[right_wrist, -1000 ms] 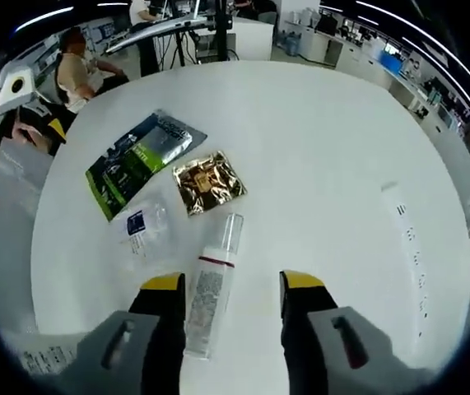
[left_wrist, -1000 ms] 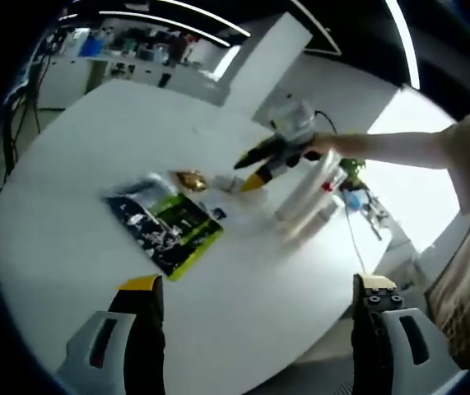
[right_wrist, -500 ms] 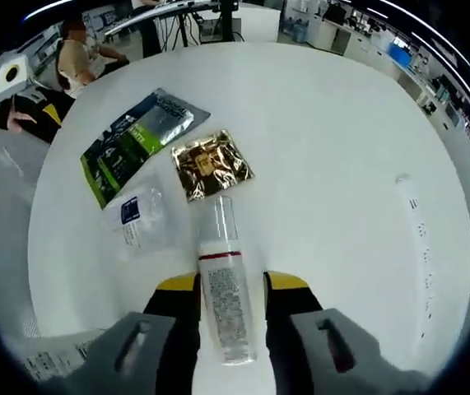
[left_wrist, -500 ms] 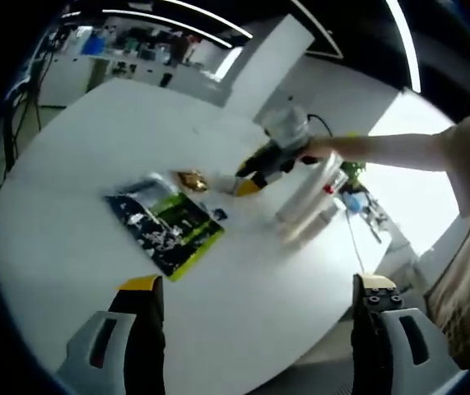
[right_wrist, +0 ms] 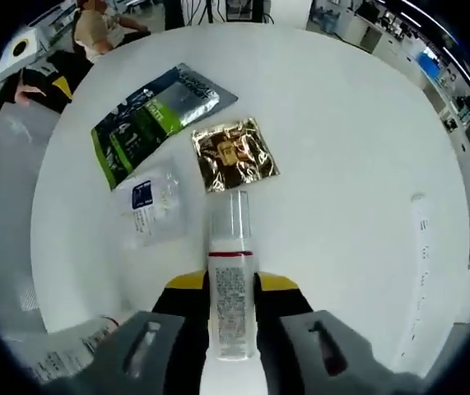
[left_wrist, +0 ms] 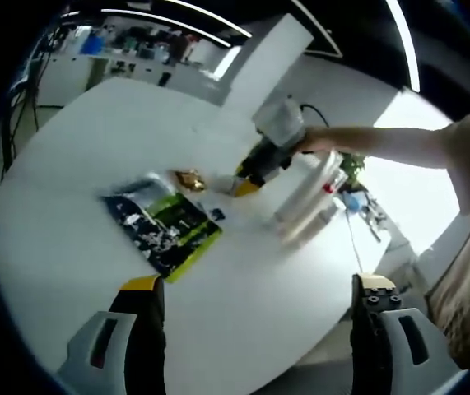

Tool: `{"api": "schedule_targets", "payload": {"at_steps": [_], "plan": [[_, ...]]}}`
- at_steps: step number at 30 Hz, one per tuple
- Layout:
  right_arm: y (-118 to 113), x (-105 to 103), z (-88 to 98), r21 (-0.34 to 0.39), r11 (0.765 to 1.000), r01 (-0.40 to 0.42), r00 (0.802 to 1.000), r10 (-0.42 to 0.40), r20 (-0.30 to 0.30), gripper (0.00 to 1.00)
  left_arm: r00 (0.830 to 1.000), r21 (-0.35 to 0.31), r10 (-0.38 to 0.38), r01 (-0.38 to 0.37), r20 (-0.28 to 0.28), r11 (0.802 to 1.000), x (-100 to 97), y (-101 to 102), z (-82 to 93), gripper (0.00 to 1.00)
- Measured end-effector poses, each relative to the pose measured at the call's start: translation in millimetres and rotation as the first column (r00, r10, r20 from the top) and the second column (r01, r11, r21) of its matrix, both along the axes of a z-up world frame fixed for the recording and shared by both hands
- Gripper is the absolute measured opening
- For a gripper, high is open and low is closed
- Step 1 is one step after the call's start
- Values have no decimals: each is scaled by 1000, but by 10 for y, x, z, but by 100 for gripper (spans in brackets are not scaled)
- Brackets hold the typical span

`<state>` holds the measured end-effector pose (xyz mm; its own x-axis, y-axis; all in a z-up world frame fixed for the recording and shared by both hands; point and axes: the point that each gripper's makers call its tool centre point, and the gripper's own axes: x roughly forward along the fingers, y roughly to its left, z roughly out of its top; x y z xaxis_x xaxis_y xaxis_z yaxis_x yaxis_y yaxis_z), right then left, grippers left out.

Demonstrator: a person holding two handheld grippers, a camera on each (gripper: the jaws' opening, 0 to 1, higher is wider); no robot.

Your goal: Arrange the skincare products in the storage area until every visible bottle or jar stands upright without overlapping.

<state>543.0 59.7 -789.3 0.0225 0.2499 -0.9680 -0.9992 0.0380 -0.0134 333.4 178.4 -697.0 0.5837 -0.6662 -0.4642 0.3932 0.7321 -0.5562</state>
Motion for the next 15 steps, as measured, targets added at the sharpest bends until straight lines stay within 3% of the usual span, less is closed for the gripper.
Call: {"api": "schedule_targets", "payload": {"at_steps": [6, 15], "plan": [[2, 7, -6, -70, 997, 34, 999, -33, 6, 20, 1000, 0, -3, 3, 0, 1000, -7, -16, -2, 92], [-58, -1, 29, -42, 998, 57, 997, -55, 49, 20, 1000, 5, 7, -7, 18, 1000, -1, 29, 73, 91]]}}
